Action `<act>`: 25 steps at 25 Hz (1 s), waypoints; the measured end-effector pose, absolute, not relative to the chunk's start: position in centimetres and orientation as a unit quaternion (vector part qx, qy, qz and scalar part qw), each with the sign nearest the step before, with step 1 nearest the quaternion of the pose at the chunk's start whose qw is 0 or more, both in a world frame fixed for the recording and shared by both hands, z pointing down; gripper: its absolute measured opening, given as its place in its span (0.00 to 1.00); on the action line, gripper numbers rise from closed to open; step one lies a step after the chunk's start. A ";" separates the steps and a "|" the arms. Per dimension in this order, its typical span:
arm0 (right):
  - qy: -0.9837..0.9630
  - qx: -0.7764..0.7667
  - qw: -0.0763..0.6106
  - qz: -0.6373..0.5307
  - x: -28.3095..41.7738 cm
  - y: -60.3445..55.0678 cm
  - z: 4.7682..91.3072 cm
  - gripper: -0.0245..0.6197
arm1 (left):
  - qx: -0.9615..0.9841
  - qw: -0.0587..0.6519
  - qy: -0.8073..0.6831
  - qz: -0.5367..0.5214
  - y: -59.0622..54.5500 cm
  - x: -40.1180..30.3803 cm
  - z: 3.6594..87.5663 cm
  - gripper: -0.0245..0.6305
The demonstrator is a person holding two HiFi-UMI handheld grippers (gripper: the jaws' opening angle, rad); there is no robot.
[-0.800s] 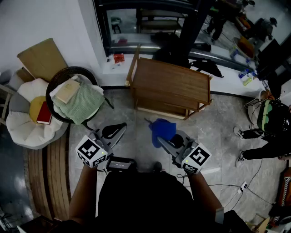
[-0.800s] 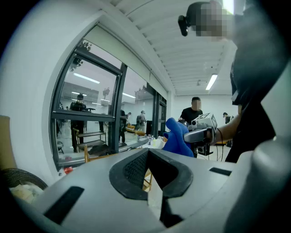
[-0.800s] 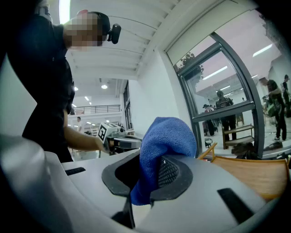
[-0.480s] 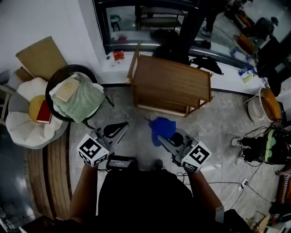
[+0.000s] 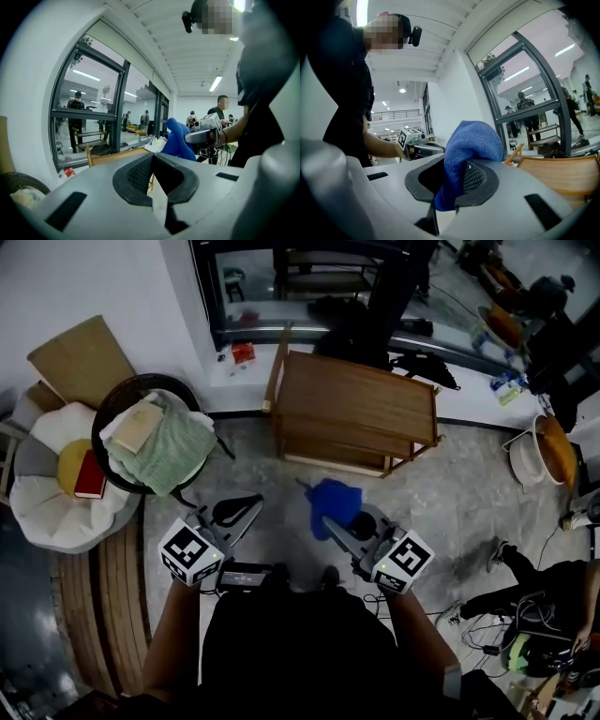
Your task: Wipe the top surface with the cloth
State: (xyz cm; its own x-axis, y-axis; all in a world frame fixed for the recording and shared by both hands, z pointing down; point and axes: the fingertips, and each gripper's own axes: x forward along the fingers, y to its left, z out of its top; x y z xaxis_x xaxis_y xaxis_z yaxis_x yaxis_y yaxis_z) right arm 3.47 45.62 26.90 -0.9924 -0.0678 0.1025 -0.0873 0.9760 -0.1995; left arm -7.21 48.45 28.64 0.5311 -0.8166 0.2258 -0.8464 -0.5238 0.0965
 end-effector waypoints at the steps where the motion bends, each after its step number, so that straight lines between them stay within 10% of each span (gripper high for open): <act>1: -0.993 0.042 0.046 0.104 3.2 45.5 27.0 0.13 | 0.870 0.097 -0.477 0.076 48.5 -7.5 28.8 0.05; 25: -0.985 0.130 0.069 0.091 1.9 39.0 28.5 0.13 | 0.885 0.116 -0.443 0.082 42.6 -9.5 31.6 0.05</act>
